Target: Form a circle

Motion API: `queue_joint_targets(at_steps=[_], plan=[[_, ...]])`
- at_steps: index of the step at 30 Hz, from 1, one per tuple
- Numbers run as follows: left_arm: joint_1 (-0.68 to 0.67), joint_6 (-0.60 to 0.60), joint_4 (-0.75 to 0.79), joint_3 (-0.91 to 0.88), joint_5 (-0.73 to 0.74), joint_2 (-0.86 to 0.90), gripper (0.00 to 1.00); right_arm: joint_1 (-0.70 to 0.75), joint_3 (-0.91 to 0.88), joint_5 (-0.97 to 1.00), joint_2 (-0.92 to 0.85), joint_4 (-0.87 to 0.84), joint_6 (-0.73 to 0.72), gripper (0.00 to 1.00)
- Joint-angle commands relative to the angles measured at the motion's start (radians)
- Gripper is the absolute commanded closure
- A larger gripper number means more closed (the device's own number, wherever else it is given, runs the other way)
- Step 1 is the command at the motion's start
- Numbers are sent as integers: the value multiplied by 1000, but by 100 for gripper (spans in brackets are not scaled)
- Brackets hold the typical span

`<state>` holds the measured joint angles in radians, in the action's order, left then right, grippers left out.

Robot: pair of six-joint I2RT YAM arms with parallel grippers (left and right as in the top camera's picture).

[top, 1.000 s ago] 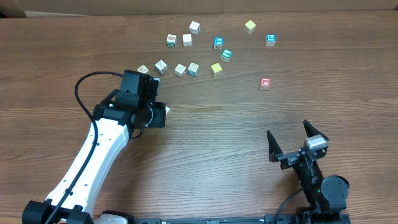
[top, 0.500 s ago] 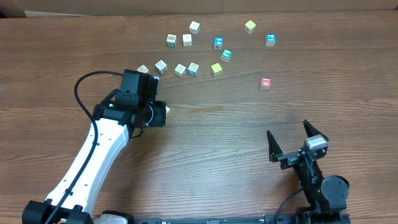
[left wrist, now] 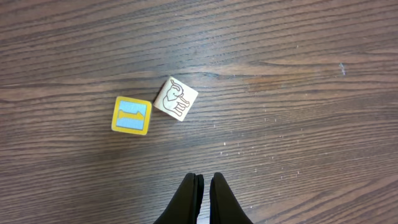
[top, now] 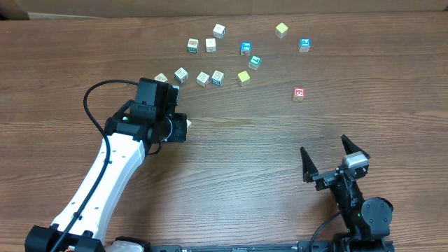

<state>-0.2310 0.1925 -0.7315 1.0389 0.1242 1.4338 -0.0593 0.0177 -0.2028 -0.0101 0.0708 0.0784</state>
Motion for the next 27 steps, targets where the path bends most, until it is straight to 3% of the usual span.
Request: queue_joint_targets(at_steps=[1, 12, 19, 27], plan=[[-24, 18, 4, -5, 14, 5, 96, 2, -10, 0, 7, -5, 1, 0], [-54, 19, -28, -5, -5, 5, 96, 2, -10, 0, 7, -5, 1, 0], [-54, 101, -71, -13, -76, 5, 96, 2, -10, 0, 7, -5, 1, 0], [-54, 99, 118, -161, -81, 5, 96, 2, -10, 0, 7, -5, 1, 0]])
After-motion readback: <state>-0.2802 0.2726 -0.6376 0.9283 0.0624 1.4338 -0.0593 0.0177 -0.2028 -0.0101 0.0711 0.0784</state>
